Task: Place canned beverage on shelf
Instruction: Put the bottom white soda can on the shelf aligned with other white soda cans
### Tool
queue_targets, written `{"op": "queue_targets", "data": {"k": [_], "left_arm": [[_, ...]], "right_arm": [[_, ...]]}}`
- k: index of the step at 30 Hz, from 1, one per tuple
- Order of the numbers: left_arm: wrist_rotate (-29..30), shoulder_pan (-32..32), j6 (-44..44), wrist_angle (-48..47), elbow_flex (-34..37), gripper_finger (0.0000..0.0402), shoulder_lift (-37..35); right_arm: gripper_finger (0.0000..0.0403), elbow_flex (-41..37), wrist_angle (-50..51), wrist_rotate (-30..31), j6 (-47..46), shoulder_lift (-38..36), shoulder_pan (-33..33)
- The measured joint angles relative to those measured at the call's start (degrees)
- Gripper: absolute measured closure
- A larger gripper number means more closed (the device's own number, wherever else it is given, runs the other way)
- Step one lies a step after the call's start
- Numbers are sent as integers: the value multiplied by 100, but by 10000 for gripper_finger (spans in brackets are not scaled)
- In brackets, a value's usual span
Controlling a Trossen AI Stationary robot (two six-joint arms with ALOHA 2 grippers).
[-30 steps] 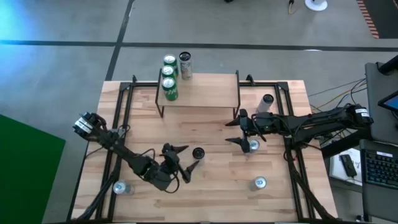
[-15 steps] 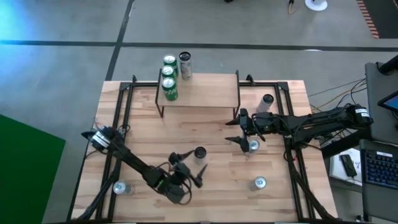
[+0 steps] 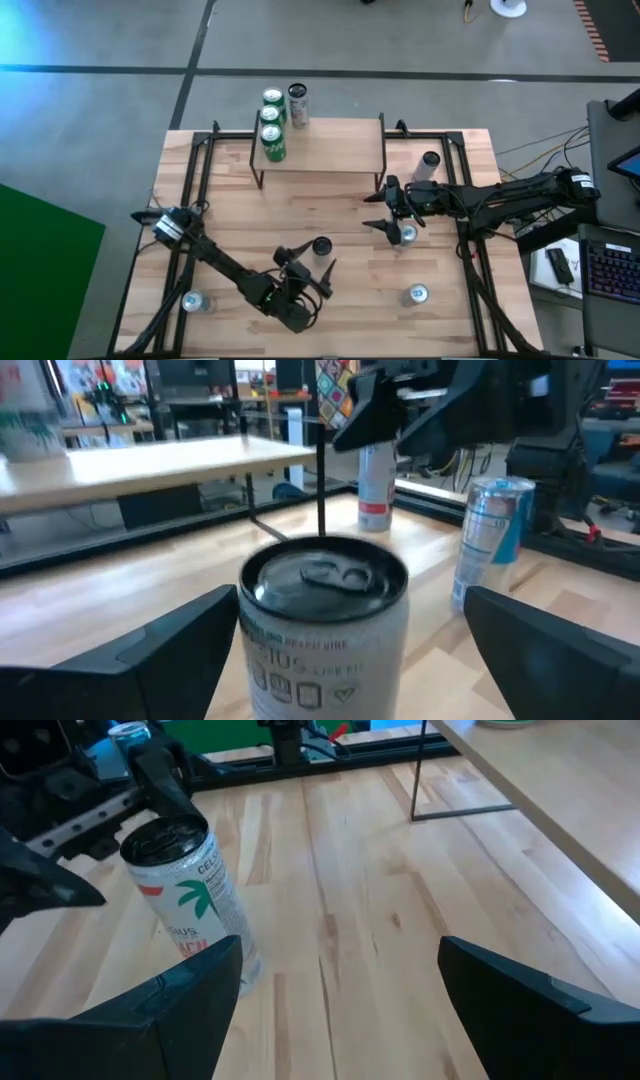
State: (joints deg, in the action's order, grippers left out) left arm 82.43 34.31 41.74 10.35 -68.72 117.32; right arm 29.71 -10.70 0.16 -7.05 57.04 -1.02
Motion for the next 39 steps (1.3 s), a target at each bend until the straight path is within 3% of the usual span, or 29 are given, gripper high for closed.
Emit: {"op": "queue_targets", "data": {"k": [9,14,21,35,39], "left_arm": [[-49,-133,271,-20,159,51,22],[-142,-198,336,-22,329,94,10],[-1068,-490,4,10,346,165,-47],[-2063,-564,-1528,25,454,150,-316],[-2508,-583,-1852,698,926,151,-608]], "right_arm": [[77,0,-9,259,-206,0,0],[77,0,10,293,-198,0,0],[77,-2,-68,117,260,173,48],[76,-4,-1485,-1288,1324,891,606],[67,-4,-2011,-1570,1545,1203,774]]}}
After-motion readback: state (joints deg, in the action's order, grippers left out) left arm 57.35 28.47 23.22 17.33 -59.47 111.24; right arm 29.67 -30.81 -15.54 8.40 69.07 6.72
